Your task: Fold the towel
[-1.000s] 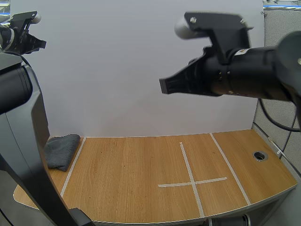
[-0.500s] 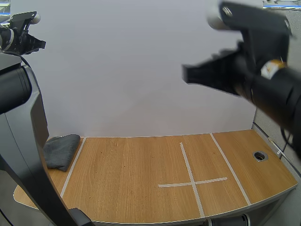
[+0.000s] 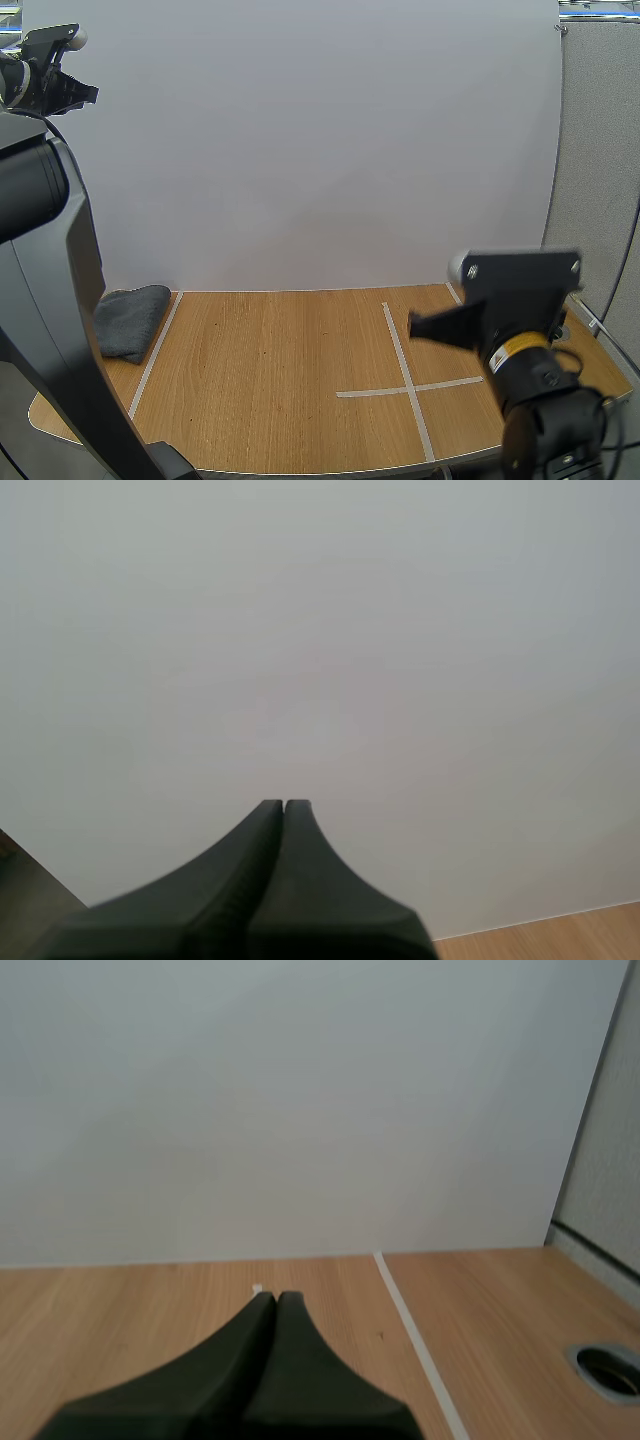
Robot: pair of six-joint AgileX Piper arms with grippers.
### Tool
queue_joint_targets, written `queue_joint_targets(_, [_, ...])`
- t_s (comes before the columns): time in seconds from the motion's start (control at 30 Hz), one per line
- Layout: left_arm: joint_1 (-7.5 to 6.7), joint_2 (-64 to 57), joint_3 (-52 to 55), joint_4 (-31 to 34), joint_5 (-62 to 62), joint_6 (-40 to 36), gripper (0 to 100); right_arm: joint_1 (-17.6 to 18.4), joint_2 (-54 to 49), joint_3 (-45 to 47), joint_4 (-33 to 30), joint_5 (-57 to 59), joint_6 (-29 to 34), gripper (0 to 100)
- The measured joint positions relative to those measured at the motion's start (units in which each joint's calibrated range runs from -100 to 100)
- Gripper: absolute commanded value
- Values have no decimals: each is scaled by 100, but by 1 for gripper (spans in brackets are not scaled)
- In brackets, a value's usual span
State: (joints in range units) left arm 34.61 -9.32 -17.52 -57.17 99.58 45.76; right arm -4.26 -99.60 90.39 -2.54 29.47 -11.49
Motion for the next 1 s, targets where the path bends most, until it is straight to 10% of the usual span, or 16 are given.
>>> queue_joint_targets(0.67, [0,-194,4,24,0,0,0,0,0,370,0,-57,0,0])
queue_joint_targets(0.9, [-905,-818,15,146,-25,0,0,0,0,370,0,-74,0,0])
queue_joint_targets(1.0, [-1675,-1245,15,160,-6,0,0,0,0,370,0,-74,0,0])
